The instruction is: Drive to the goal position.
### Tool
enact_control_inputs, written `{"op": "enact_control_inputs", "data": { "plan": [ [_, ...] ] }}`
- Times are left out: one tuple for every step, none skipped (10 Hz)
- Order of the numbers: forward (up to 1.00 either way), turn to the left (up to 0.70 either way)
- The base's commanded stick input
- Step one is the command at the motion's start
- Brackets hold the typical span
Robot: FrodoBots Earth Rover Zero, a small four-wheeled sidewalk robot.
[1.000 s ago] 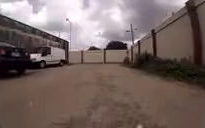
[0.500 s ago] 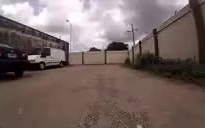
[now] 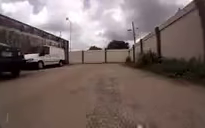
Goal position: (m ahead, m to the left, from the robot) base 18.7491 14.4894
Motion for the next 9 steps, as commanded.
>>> {"op": "enact_control_inputs", "data": {
  "plan": [
    [0.50,0.00],
    [0.50,0.00],
    [0.50,0.00],
    [0.50,0.00],
    [0.50,0.00],
    [0.50,0.00],
    [0.50,0.00],
    [0.50,0.00],
    [0.50,0.00]
  ]
}}
